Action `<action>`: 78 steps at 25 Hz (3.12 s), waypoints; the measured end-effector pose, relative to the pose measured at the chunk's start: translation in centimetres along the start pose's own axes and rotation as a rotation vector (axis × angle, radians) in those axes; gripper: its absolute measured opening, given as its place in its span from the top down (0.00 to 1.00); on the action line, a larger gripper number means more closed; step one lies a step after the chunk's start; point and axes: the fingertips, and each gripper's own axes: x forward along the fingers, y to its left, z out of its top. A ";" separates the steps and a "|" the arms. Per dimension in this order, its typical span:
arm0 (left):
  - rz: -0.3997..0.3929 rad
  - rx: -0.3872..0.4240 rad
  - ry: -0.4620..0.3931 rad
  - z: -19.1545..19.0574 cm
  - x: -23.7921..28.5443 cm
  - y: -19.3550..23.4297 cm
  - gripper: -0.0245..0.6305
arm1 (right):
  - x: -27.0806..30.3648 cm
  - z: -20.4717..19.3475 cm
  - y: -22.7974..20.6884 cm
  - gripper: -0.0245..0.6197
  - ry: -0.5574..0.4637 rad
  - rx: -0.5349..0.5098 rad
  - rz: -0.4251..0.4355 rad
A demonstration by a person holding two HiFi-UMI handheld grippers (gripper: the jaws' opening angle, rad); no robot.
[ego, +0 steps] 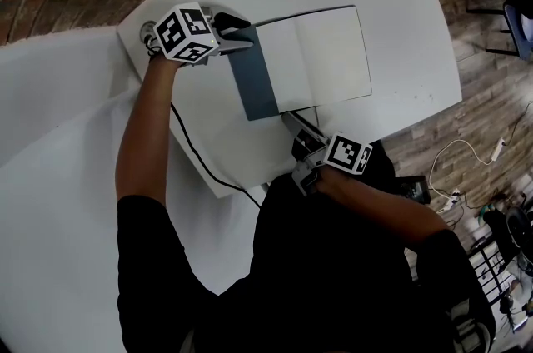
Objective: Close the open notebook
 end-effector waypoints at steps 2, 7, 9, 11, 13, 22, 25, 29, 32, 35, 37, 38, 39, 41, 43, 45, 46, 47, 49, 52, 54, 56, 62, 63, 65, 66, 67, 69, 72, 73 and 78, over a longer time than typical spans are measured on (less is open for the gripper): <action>-0.005 -0.007 -0.004 0.1 0.0 0.0 0.70 | 0.1 0.1 0.4 0.71 0.000 -0.019 0.026; -0.015 -0.018 -0.012 0.4 -0.1 0.0 0.70 | -0.1 0.4 1.1 0.71 0.008 -0.045 0.065; -0.018 -0.021 -0.014 0.2 0.0 0.0 0.70 | -0.1 0.5 1.6 0.71 0.013 -0.088 0.109; -0.024 -0.030 -0.022 0.4 -0.1 -0.1 0.70 | -0.3 0.5 1.7 0.71 0.020 -0.103 0.121; -0.032 -0.042 -0.037 0.7 -0.2 -0.3 0.70 | -0.6 0.6 1.8 0.71 0.027 -0.104 0.128; -0.063 -0.076 -0.047 1.2 -0.9 -1.0 0.70 | -1.2 0.1 4.1 0.72 0.110 -0.154 0.216; -0.078 -0.090 -0.059 1.5 -1.1 -1.2 0.70 | -1.2 -1.9 3.2 0.67 0.190 -0.118 0.212; -0.089 -0.101 -0.091 2.7 -1.4 -1.4 0.70 | -0.7 -2.6 1.9 0.62 0.212 -0.088 0.202; -0.091 -0.105 -0.112 3.4 -1.7 -1.5 0.70 | 0.1 -2.0 1.9 0.62 0.190 -0.080 0.214; -0.091 -0.106 -0.119 3.6 -1.7 -1.7 0.70 | 0.6 -1.6 1.3 0.62 0.157 -0.019 0.209; -0.090 -0.109 -0.125 3.6 -1.9 -1.8 0.70 | 0.8 -1.3 1.3 0.62 0.143 -0.007 0.210; -0.089 -0.107 -0.127 3.7 -1.9 -1.8 0.70 | 0.8 -1.1 1.4 0.63 0.139 -0.013 0.215; -0.086 -0.104 -0.129 3.8 -2.0 -1.8 0.70 | 0.7 -1.0 1.5 0.66 0.137 -0.013 0.217; -0.080 -0.094 -0.129 4.0 -2.0 -1.8 0.70 | 0.3 -1.0 1.4 0.76 0.131 -0.005 0.228; -0.073 -0.085 -0.128 4.2 -2.2 -1.9 0.70 | -0.2 -0.8 1.4 0.85 0.126 0.007 0.251; -0.054 -0.074 -0.137 4.6 -2.5 -1.8 0.70 | -0.7 -0.6 1.6 0.89 0.129 0.015 0.270; -0.039 -0.070 -0.150 5.0 -2.9 -1.7 0.70 | -0.9 -0.6 1.7 0.89 0.133 0.015 0.275; -0.022 -0.068 -0.166 5.4 -3.4 -1.5 0.70 | -1.0 -0.5 1.9 0.89 0.138 0.014 0.279; 0.019 -0.069 -0.199 6.1 -4.7 -1.2 0.70 | -1.3 -0.4 2.2 0.89 0.148 0.016 0.287; 0.076 -0.081 -0.255 7.0 -6.7 -1.1 0.70 | -1.8 -0.1 2.4 0.89 0.168 0.041 0.297; 0.115 -0.091 -0.286 7.1 -8.1 -1.4 0.70 | -2.2 0.0 2.6 0.89 0.183 0.048 0.305; 0.157 -0.119 -0.325 6.9 -9.4 -2.1 0.70 | -2.7 0.2 2.8 0.89 0.200 0.044 0.310; 0.299 -0.414 -0.448 4.6 -11.0 -5.5 0.71 | -4.1 0.8 2.6 0.88 0.255 0.052 0.293; 0.323 -0.457 -0.459 4.2 -10.8 -6.4 0.71 | -4.3 1.0 2.6 0.88 0.263 0.053 0.293; 0.346 -0.549 -0.507 3.6 -10.3 -8.1 0.71 | -4.4 1.1 2.9 0.88 0.282 0.045 0.297; 0.344 -0.595 -0.530 3.4 -9.8 -9.1 0.70 | -4.4 1.2 3.0 0.88 0.293 0.038 0.298; 0.333 -0.635 -0.545 3.3 -8.9 -10.0 0.70 | -4.4 1.2 3.0 0.88 0.306 0.030 0.295; 0.310 -0.687 -0.548 3.3 -6.8 -11.8 0.70 | -4.4 1.2 2.9 0.87 0.330 0.021 0.285; 0.351 -0.713 -0.513 3.0 -5.0 -13.1 0.72 | -4.6 1.2 3.1 0.87 0.362 0.021 0.272; 0.366 -0.725 -0.514 2.9 -4.8 -13.2 0.73 | -4.6 1.2 3.1 0.87 0.374 0.013 0.269; 0.365 -0.800 -0.552 3.8 -4.6 -13.4 0.86 | -4.6 1.4 3.4 0.86 0.428 -0.046 0.276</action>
